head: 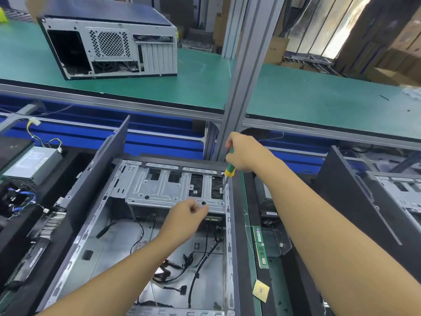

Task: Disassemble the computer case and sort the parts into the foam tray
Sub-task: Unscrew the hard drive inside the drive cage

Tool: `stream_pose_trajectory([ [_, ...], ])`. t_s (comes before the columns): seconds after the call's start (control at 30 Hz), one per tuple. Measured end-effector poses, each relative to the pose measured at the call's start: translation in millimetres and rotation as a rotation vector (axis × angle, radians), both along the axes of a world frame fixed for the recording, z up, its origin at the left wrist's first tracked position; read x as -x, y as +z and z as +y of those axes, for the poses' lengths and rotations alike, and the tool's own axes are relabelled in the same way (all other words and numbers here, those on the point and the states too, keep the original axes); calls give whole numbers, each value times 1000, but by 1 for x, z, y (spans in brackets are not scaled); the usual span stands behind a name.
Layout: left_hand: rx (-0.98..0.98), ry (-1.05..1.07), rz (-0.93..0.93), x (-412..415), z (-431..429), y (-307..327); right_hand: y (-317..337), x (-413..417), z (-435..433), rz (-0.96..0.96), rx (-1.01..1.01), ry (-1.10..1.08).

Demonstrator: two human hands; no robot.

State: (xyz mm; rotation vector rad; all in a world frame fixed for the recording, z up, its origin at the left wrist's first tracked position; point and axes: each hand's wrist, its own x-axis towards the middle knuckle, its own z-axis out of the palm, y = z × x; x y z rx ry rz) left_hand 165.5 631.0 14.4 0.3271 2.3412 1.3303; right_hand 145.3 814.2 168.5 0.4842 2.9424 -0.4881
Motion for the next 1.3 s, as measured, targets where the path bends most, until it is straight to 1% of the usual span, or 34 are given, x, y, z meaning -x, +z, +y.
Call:
stream_pose_trajectory([
  [0.07, -22, -8, 84, 7, 10, 9, 5, 0, 1, 21, 1, -3],
  [0.13, -26, -13, 115, 16, 18, 14, 10, 0, 2, 37, 0, -2],
  [0.3, -24, -71, 127, 33, 42, 10, 20, -5, 8, 67, 28, -13],
  [0.47, -99, -91, 47, 39, 69, 5, 29, -17, 17, 129, 77, -25],
  [0.63, -134, -84, 149, 36, 82, 4, 37, -31, 23, 162, 141, -43],
  [0.73, -151, -87, 122, 34, 86, 4, 37, -41, 30, 179, 163, -75],
  [0.87, -140, -162, 31, 24, 88, 4, 36, -62, 45, 247, 167, -153],
  [0.93, -97, -295, 50, 11, 99, 8, 33, -78, 55, 295, 135, -200],
  [1.03, -1, -671, 111, -21, 132, 14, 22, -107, 71, 307, 91, -279],
  [1.1, 121, -904, 71, -48, 160, 9, 13, -130, 83, 303, 87, -344],
  [1.13, 203, -998, 21, -62, 173, 3, 9, -141, 88, 302, 83, -372],
  [1.2, 364, -1108, -88, -89, 193, -14, 1, -163, 97, 299, 77, -407],
  [1.23, 418, -1121, -128, -101, 201, -24, -3, -172, 100, 299, 78, -419],
  [1.3, 464, -1075, -204, -123, 212, -44, -11, -191, 105, 304, 86, -449],
])
